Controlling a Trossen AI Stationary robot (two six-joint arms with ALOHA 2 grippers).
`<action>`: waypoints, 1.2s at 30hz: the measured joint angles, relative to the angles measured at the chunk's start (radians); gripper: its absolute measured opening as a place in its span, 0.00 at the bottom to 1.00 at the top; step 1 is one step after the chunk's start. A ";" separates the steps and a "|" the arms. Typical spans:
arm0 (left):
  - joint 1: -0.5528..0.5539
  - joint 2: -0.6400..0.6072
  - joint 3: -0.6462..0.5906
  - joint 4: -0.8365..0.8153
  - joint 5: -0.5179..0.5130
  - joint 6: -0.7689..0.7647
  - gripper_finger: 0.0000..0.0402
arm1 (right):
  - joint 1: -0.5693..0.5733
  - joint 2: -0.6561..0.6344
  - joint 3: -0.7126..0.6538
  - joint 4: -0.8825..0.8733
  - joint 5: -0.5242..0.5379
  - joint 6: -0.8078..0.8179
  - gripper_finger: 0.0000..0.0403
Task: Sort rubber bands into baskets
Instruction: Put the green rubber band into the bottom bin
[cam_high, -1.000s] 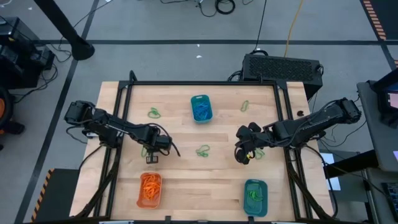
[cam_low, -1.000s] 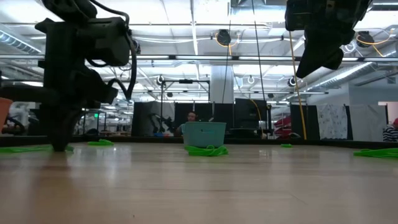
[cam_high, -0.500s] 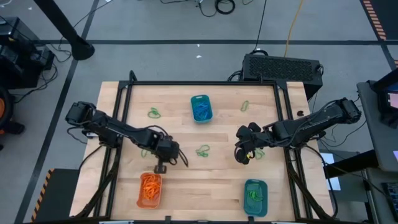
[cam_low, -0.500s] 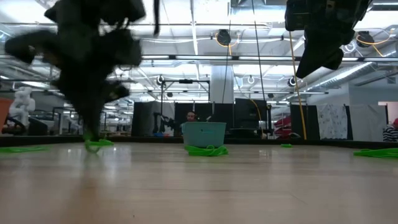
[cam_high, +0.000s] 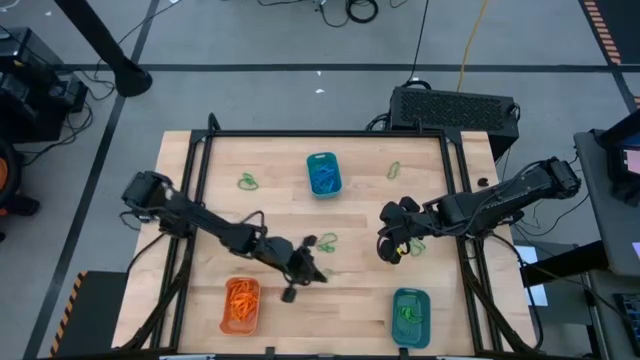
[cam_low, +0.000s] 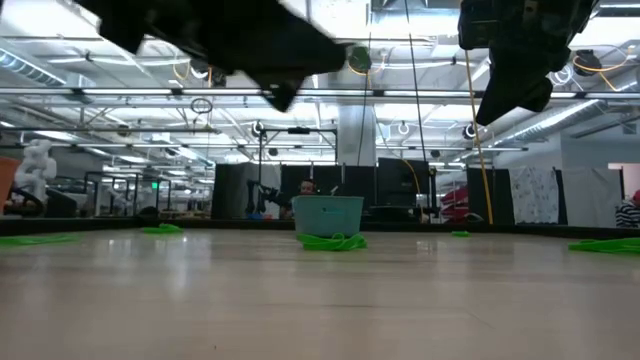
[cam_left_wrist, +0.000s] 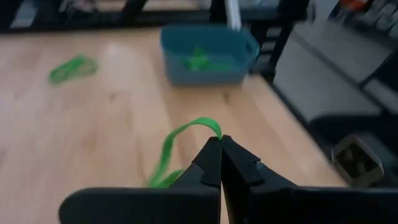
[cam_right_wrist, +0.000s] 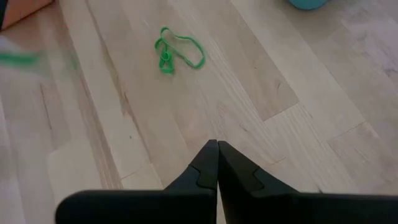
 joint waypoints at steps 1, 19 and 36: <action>0.000 0.038 0.017 0.054 0.010 0.000 0.00 | 0.000 0.000 0.000 -0.001 0.003 0.000 0.00; -0.017 0.677 0.852 0.062 0.119 0.124 0.00 | 0.034 -0.001 0.000 -0.094 -0.180 0.041 0.00; 0.003 0.860 1.095 -0.046 0.091 0.122 0.00 | 0.280 -0.170 0.000 -0.244 -0.159 0.370 0.00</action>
